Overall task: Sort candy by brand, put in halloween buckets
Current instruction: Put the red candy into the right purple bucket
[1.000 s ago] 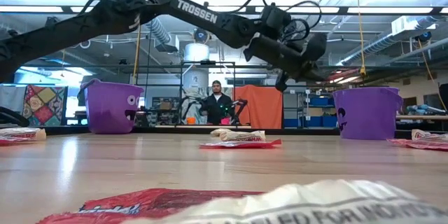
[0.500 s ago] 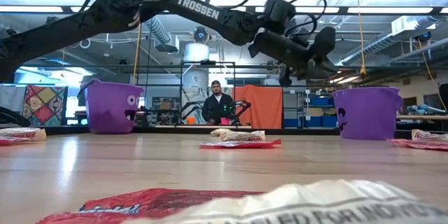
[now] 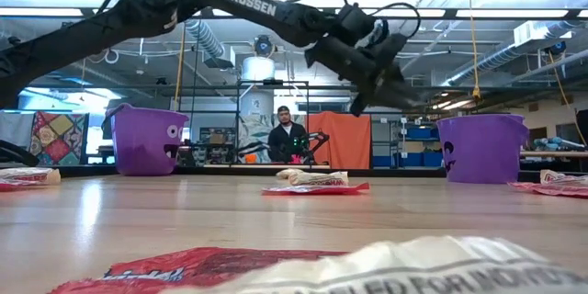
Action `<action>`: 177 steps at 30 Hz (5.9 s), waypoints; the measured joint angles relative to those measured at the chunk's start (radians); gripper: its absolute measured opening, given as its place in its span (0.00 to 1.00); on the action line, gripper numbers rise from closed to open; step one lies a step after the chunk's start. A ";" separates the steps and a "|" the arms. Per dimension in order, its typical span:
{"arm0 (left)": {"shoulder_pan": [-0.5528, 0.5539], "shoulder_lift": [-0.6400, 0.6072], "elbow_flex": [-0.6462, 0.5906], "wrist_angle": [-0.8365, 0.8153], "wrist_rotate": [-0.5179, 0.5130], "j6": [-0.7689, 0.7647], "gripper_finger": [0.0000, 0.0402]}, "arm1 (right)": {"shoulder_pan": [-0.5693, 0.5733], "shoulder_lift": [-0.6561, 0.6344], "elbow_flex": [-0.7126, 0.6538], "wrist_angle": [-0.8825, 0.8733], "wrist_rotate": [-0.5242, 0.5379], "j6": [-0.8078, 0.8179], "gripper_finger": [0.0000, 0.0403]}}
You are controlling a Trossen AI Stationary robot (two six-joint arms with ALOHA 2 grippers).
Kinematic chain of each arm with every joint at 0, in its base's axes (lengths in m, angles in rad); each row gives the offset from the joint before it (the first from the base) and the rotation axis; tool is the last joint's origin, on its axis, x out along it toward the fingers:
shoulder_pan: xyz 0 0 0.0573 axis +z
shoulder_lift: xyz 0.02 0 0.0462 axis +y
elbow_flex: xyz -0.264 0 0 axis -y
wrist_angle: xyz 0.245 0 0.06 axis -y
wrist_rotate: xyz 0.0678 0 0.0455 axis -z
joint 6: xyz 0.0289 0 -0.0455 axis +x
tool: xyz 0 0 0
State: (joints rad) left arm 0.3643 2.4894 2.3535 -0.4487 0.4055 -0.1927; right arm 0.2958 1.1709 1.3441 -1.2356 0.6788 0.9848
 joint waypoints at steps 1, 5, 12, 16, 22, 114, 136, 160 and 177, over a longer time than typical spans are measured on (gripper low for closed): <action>0.000 -0.007 0.000 -0.028 -0.008 0.030 0.30 | 0.000 0.000 0.000 -0.002 0.000 0.000 0.03; 0.002 -0.040 0.002 -0.202 -0.004 0.114 0.24 | 0.000 0.000 0.000 -0.029 -0.001 0.008 0.03; 0.032 -0.038 0.001 -0.317 -0.012 0.002 0.22 | -0.007 0.000 -0.001 -0.085 0.016 -0.013 0.03; 0.054 -0.055 0.001 -0.483 -0.061 0.030 0.22 | -0.019 0.000 -0.001 -0.114 0.044 -0.024 0.03; 0.060 -0.121 0.001 -0.773 -0.172 0.168 0.22 | -0.057 0.000 -0.002 -0.117 0.073 -0.099 0.03; -0.117 -1.035 -1.365 0.352 -0.182 -0.064 0.01 | -0.214 0.005 -0.159 0.367 -0.436 -0.332 0.05; 0.053 -0.145 -0.364 0.745 0.204 -0.243 0.01 | -0.068 0.005 -0.159 0.128 -0.492 -0.062 0.05; 0.003 0.030 -0.134 0.925 0.220 -0.260 0.01 | -0.036 -0.185 -0.146 0.298 -0.267 0.024 0.05; -0.013 0.180 -0.137 1.128 -0.086 -0.283 0.08 | -0.097 -0.288 -0.145 0.509 -0.033 -0.184 0.04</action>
State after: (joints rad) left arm 0.3513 2.6690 2.2166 0.6792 0.3192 -0.4756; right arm 0.1990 0.8830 1.1988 -0.7269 0.6459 0.8009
